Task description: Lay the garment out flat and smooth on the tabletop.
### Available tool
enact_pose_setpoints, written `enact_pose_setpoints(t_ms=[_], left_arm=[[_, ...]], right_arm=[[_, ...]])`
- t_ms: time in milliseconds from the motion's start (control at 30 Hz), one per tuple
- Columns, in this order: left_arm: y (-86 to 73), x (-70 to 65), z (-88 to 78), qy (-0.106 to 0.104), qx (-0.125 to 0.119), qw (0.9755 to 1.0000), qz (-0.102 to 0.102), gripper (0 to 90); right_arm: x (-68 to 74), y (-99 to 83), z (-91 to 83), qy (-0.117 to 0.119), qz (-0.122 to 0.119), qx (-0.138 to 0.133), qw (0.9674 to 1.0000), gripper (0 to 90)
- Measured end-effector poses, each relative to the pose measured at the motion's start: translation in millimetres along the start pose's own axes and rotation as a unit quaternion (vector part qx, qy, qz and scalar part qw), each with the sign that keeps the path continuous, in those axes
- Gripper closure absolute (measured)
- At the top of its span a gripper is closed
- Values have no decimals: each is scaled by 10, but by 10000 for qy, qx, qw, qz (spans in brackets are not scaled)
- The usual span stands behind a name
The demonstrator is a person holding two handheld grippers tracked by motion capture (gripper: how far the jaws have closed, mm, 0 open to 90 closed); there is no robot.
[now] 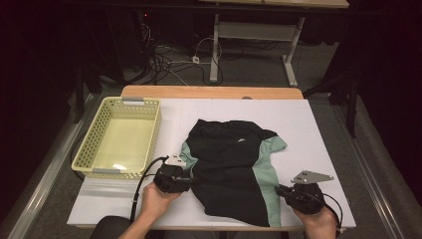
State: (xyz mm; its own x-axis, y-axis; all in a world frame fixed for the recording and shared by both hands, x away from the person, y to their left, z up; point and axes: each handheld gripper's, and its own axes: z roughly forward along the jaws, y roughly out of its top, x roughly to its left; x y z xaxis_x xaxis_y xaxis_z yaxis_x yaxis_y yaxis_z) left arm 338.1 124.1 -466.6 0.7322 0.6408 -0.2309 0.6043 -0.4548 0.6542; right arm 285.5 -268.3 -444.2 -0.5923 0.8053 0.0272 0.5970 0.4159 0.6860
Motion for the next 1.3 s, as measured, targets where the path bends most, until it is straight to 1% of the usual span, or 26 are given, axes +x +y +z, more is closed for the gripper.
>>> enact_pose_setpoints(t_ms=[33,67,133,167,200,267,333,400,533,600,633,700,733,833,900,967,1033,1067,1100,1133,1167,1233,1300], left_arm=[[-2,-1,-3,0,-3,10000,-7,586],[-3,-1,-9,6,-2,10000,10,586],[-8,-9,-18,25,-17,10000,3,586],[-12,-20,-22,54,-13,10000,6,586],[-16,-33,-25,122,-16,9999,53,584],[-27,-68,-32,235,-3,9997,115,558],[-43,-93,-35,274,31,9995,154,550],[-65,-106,-37,296,94,9994,153,550],[-155,-94,-58,220,117,9997,-69,557],[-196,-107,-67,222,127,9996,-134,564],[-211,-119,-66,209,142,9996,-142,572],[-230,-149,-47,208,175,9995,-134,592],[-235,-163,-44,238,169,9995,-88,593],[-241,-183,-33,273,147,9995,-53,603],[-245,-187,-26,290,126,9995,-47,617],[-239,-190,-13,275,119,9995,-35,653],[-218,-189,3,168,156,9997,-30,737],[-207,-192,12,66,176,9998,-6,793],[-195,-205,16,60,198,9998,46,820],[-180,-225,12,36,215,9997,122,833],[-165,-245,-3,-21,179,9997,163,838],[-125,-294,-72,-177,33,9995,250,842],[-72,-350,-162,-245,-116,9987,424,847]], right_arm=[[4,30,-17,-9,11,-126,9999,757],[7,70,-41,-35,38,-279,9996,746],[11,161,-66,-109,-21,-533,9985,725],[16,208,-62,-148,-55,-587,9982,717],[20,253,-46,-161,-75,-616,9979,716],[19,332,21,-166,-166,-619,9978,717],[12,386,116,-132,-202,-517,9984,719],[-14,400,224,-116,-247,-341,9990,733],[-132,332,427,33,-174,153,9997,803],[-176,300,482,173,-118,285,9994,833],[-186,298,493,211,-117,305,9992,841],[-182,309,501,215,-158,332,9991,847],[-175,313,512,217,-175,339,9990,847],[-155,321,537,199,-259,400,9987,847],[-163,321,540,220,-236,399,9987,846],[-177,316,541,258,-202,381,9987,846],[-178,311,542,265,-214,368,9987,843],[-176,308,543,269,-206,369,9987,838],[-173,303,547,288,-182,355,9988,830],[-173,299,551,307,-173,349,9988,827],[-169,297,549,297,-163,354,9988,824],[-167,293,548,295,-178,336,9988,820],[-165,289,548,287,-193,324,9989,818]])
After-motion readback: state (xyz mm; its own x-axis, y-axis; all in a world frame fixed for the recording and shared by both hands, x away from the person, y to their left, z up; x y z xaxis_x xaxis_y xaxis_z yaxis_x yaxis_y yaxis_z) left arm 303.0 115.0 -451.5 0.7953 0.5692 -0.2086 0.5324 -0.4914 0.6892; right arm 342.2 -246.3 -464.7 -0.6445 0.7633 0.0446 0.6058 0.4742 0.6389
